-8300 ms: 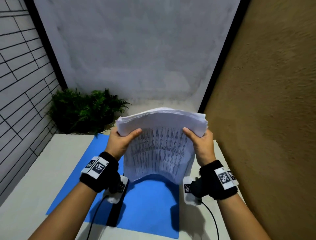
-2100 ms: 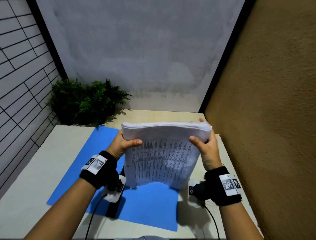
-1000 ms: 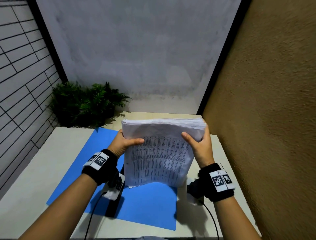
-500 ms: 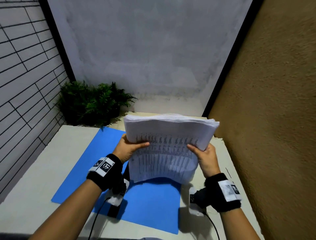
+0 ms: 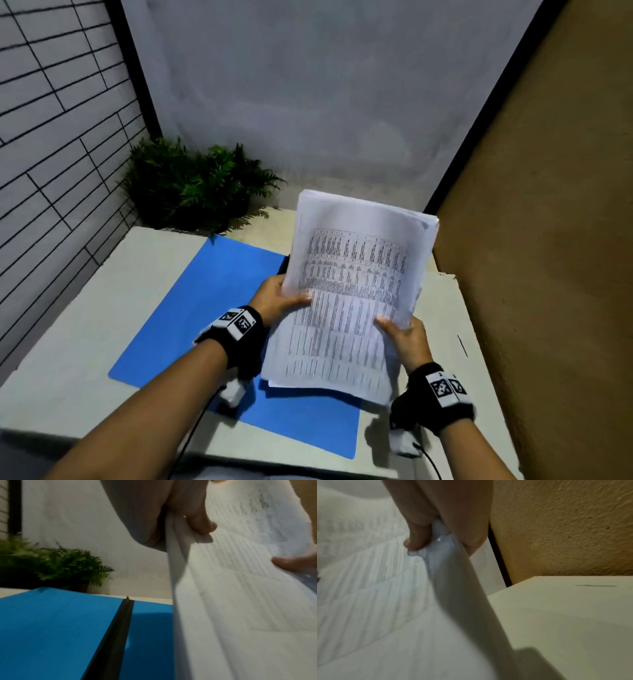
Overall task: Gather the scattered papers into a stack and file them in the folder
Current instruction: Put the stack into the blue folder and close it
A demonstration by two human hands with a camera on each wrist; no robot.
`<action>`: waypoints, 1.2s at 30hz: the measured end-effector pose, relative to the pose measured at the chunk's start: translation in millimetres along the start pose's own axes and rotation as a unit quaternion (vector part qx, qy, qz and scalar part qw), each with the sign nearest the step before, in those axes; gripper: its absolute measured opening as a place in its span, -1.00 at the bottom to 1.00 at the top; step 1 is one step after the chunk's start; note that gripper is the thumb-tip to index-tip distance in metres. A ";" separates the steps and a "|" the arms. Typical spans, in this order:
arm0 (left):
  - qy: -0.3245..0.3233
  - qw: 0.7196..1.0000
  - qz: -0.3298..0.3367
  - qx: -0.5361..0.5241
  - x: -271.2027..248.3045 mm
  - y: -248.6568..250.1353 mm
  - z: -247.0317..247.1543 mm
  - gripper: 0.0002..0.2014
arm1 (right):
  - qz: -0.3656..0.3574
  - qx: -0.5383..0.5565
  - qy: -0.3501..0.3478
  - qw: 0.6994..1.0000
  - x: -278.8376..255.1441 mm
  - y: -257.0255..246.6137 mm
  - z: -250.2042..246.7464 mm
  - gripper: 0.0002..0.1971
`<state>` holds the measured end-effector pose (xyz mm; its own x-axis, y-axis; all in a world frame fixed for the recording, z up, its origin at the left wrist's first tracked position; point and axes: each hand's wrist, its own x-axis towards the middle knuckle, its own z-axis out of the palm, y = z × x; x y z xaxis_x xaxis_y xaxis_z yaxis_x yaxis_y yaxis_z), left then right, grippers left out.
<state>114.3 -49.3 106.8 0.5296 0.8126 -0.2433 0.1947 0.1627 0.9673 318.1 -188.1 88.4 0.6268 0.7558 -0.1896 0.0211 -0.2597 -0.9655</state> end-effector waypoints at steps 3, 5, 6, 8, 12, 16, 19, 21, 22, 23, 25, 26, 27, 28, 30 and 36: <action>0.050 0.994 -0.048 0.081 4.3 -33.6 -40.7 -0.53 | 0.065 -0.002 0.003 0.998 3.9 21.6 0.1 -0.78; 0.090 0.972 -0.110 0.186 0.4 -61.1 -80.5 -0.44 | 0.131 -0.034 0.010 0.991 7.6 45.9 4.6 -0.84; 0.107 0.953 -0.149 0.241 -5.0 -72.9 -101.0 -0.39 | 0.164 -0.056 0.012 0.985 7.3 57.5 6.5 -0.84; 0.133 0.900 -0.225 0.350 -16.3 -92.7 -139.1 -0.24 | 0.210 -0.088 0.008 0.974 6.3 75.4 11.0 -0.81; 0.112 0.839 -0.334 0.415 -26.1 -113.9 -190.1 -0.09 | 0.230 -0.086 0.000 0.969 7.1 75.5 22.0 -0.69; 0.100 0.812 -0.354 0.452 -26.6 -118.8 -196.3 -0.08 | 0.241 -0.106 -0.020 0.965 16.0 66.0 33.0 -0.78; 0.104 0.781 -0.359 0.499 -26.3 -121.9 -191.5 -0.11 | 0.256 -0.136 -0.034 0.957 22.8 63.8 44.8 -0.73; 0.109 0.768 -0.363 0.516 -25.3 -124.3 -191.5 -0.12 | 0.262 -0.159 -0.048 0.951 24.1 61.5 54.0 -0.75; 0.115 0.767 -0.366 0.514 -24.1 -126.3 -192.7 -0.12 | 0.258 -0.174 -0.048 0.949 23.1 60.3 57.9 -0.74; 0.126 0.768 -0.371 0.506 -23.3 -127.7 -194.6 -0.11 | 0.253 -0.182 -0.039 0.949 23.5 62.8 60.4 -0.66; 0.146 0.775 -0.384 0.481 -22.8 -129.8 -196.8 -0.07 | 0.262 -0.189 -0.020 0.946 21.5 61.9 62.7 -0.50; 0.156 0.778 -0.388 0.469 -22.8 -131.6 -199.4 -0.05 | 0.261 -0.194 -0.018 0.945 20.0 61.0 62.8 -0.48; 0.164 0.783 -0.390 0.455 -22.3 -133.3 -201.7 -0.05 | 0.265 -0.217 -0.020 0.939 18.3 58.8 62.4 -0.47; 0.160 0.789 -0.394 0.444 -23.5 -132.5 -205.7 -0.08 | 0.269 -0.248 -0.024 0.930 16.1 57.9 61.9 -0.47; 0.126 0.817 -0.386 0.409 -25.4 -125.3 -214.7 -0.23 | 0.271 -0.291 -0.023 0.917 11.3 55.8 59.7 -0.47; -0.047 0.948 -0.231 0.212 -39.8 -11.8 -223.4 -0.48 | 0.272 -0.327 -0.038 0.904 4.9 52.1 56.8 -0.50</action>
<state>-93.5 41.5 121.1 0.3736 0.6524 -0.6594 0.7282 0.2340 0.6442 278.0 -163.8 27.0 0.6277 0.4421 -0.6407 0.1977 -0.8866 -0.4181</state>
